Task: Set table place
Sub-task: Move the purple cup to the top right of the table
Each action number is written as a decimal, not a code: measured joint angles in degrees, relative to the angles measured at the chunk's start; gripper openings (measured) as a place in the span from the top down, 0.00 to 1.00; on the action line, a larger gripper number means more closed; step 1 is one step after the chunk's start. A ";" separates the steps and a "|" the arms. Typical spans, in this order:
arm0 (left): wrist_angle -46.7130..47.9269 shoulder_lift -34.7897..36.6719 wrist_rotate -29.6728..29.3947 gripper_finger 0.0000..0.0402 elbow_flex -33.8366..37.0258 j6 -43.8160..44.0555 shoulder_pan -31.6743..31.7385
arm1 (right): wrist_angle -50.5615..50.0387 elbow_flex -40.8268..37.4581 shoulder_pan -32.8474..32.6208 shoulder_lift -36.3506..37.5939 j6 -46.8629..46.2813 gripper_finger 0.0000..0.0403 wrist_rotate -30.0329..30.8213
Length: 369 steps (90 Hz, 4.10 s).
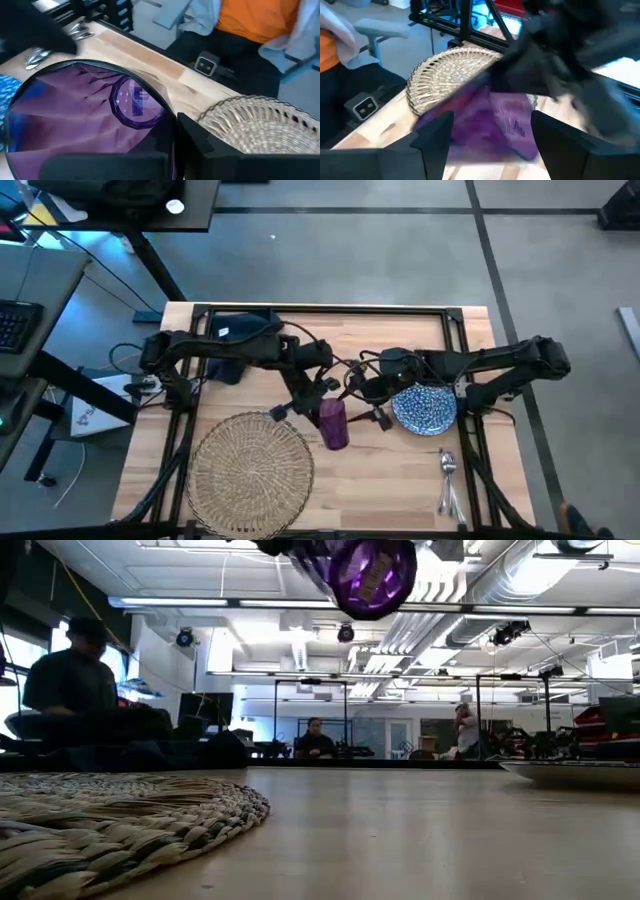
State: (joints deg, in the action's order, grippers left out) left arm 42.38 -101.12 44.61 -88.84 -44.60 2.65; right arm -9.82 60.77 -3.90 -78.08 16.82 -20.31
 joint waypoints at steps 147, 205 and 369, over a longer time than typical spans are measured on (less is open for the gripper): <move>-12.31 5.73 -36.77 1.00 0.02 19.92 -1.30 | -6.79 0.04 0.11 -1.00 -21.01 0.03 32.08; -10.64 5.73 -37.26 0.99 -0.02 20.44 -1.63 | -7.75 0.04 0.15 -1.16 -22.95 0.23 32.49; -66.25 8.02 -38.86 0.72 33.85 42.95 5.79 | 44.60 -48.54 24.33 -3.00 -36.20 0.24 69.01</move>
State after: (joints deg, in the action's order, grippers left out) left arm -23.88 -93.10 5.75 -54.99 -1.65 8.44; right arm 34.78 12.23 20.43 -81.09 -19.38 48.70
